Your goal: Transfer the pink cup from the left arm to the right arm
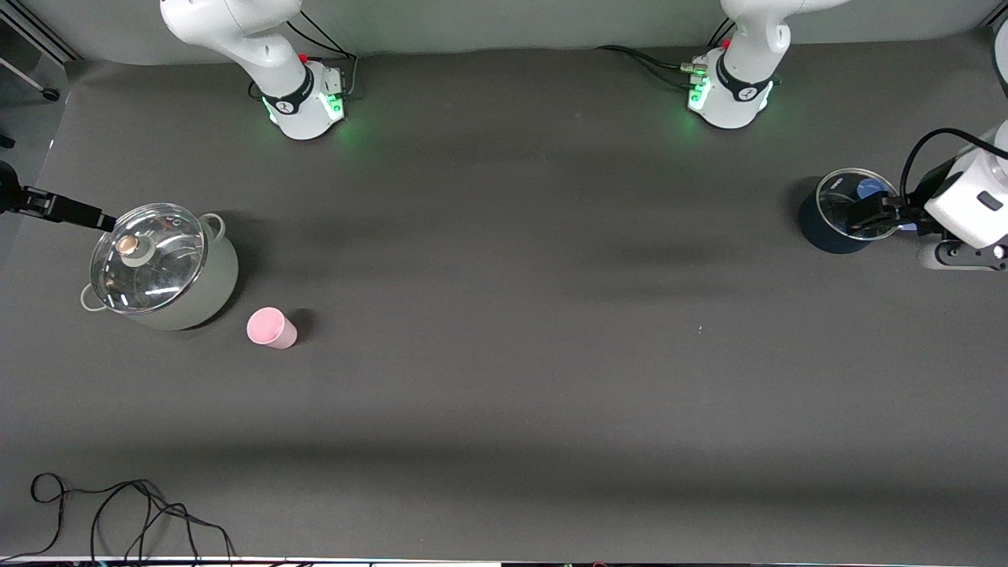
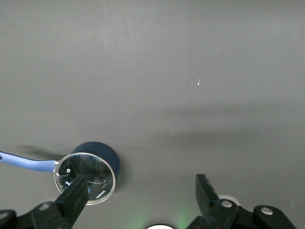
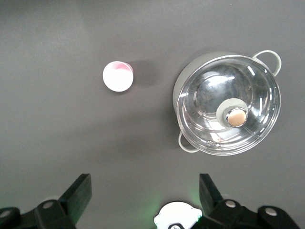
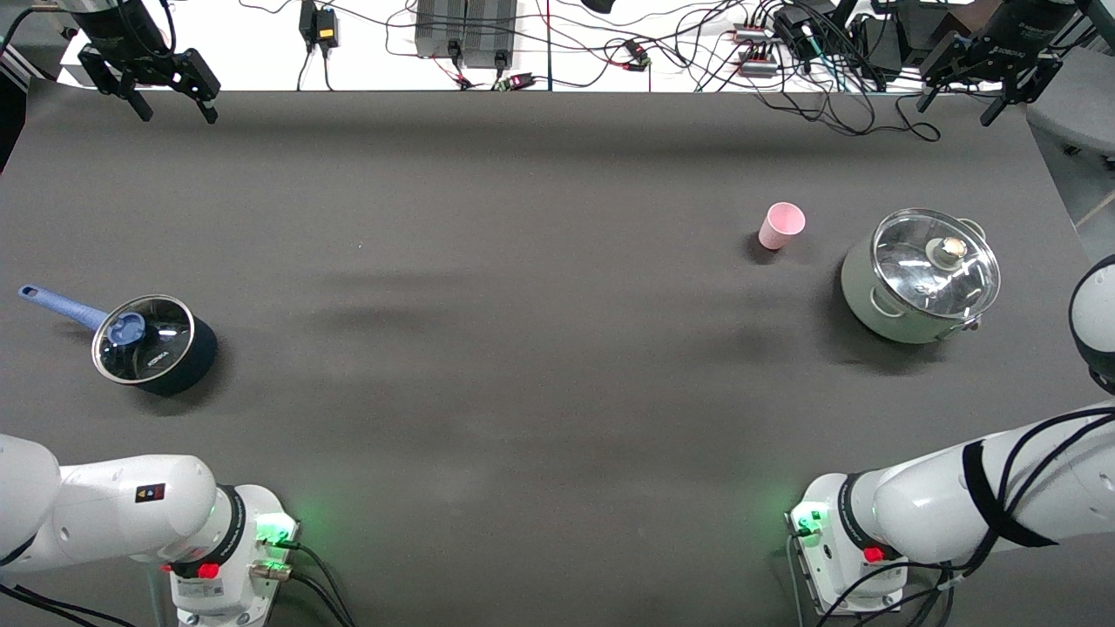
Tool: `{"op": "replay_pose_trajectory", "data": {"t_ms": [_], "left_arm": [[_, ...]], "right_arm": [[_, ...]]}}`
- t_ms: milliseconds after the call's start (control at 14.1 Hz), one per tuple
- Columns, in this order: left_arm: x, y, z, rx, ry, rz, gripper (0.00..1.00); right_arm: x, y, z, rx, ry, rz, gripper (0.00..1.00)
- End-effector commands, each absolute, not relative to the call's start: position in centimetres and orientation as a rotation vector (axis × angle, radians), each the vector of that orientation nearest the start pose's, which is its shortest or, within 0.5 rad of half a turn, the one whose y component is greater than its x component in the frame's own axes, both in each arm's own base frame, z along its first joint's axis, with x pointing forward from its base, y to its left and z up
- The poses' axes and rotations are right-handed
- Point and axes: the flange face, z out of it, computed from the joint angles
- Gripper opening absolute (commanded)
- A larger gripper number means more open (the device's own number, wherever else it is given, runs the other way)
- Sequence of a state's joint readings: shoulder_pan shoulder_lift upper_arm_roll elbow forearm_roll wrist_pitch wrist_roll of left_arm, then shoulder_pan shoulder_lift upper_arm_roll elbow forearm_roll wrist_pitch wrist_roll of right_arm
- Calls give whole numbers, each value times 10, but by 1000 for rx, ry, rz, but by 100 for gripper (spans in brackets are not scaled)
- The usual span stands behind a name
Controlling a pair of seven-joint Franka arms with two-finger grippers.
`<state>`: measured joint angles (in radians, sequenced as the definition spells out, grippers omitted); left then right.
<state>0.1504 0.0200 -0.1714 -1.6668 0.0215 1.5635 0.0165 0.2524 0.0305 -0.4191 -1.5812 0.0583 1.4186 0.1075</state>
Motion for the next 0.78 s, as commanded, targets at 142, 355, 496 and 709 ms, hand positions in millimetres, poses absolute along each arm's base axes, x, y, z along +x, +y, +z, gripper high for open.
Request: {"op": "replay_pose_trajectory", "data": {"t_ms": [142,355,496,709], "left_arm": [[551,-17,572,-3120,100,172,100],[551,-15,574,-3121,95,161,100],[552,-15,574,-3121,95,158,100],[553,-14,576,-3121,99,156,100]], "right_arm": [[537,-63,605,-3071,346,282,100],[537,-63,607,-3083,317,266,100],[540,-66,606,-3091,283,242,100],[548,-67,616,-3100,219,189,100]]}}
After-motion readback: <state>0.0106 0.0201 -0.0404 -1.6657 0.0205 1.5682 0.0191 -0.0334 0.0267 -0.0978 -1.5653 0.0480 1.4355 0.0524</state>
